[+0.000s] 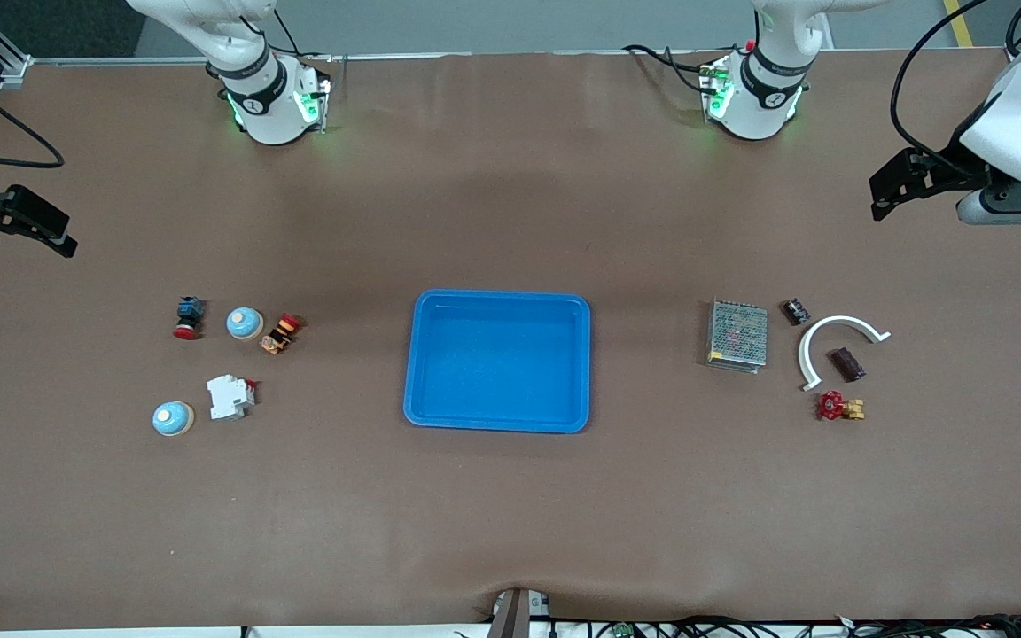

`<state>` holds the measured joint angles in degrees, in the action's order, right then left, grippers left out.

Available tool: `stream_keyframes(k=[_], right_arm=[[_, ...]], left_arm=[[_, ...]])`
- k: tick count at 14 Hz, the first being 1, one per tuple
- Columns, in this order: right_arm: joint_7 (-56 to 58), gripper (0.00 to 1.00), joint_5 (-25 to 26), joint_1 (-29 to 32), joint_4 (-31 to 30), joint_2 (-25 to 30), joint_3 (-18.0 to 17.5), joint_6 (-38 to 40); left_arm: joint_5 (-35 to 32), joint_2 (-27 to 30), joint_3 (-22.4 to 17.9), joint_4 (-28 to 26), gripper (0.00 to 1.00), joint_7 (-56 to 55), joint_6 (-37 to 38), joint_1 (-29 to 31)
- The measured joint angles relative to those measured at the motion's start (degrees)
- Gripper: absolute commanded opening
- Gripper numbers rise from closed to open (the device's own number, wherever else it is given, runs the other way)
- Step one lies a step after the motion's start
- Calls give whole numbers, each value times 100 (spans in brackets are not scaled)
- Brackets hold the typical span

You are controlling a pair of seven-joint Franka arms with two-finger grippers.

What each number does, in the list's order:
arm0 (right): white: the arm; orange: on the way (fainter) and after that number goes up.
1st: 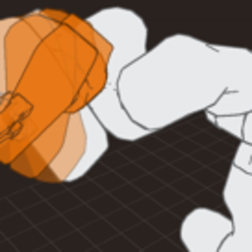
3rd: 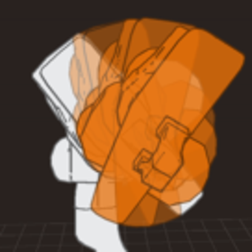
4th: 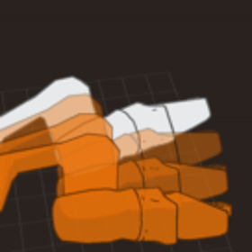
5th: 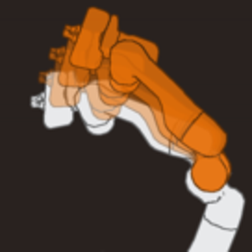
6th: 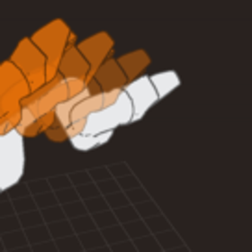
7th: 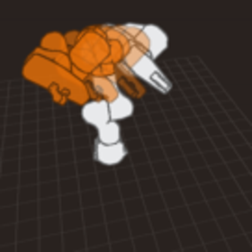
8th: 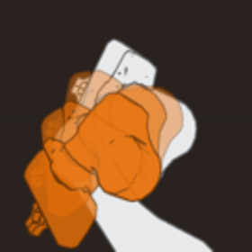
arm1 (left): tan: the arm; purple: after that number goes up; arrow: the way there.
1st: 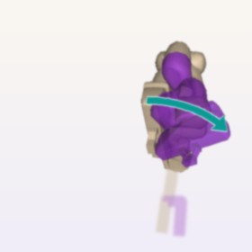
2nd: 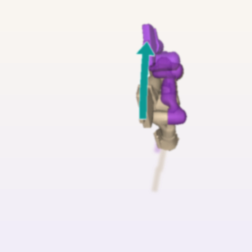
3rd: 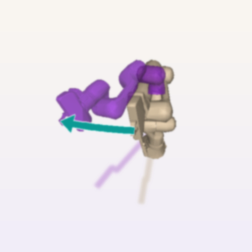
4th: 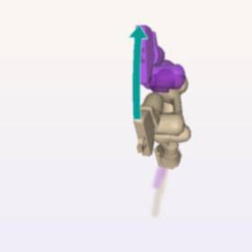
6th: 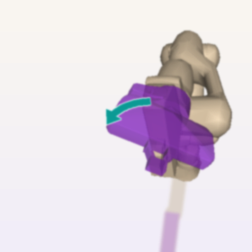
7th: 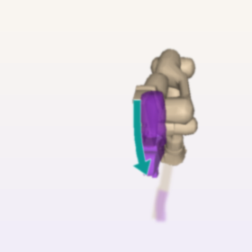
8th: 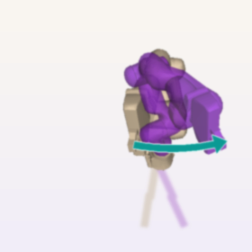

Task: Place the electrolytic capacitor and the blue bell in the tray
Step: 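Lower both grippers toward the capacitor and the blue bell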

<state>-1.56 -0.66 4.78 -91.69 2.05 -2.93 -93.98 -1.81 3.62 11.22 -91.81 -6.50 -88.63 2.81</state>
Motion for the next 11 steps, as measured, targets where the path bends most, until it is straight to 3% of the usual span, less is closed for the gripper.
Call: stream_keyframes(k=[6, 11], right_arm=[[0, 100, 0, 1, 1, 0, 2, -1], [0, 100, 0, 1, 11, -11, 1, 6]], left_arm=[[0, -68, -46, -1, 100, 0, 4, 53], [-5, -596, -70, -65, 100, 0, -19, 102]])
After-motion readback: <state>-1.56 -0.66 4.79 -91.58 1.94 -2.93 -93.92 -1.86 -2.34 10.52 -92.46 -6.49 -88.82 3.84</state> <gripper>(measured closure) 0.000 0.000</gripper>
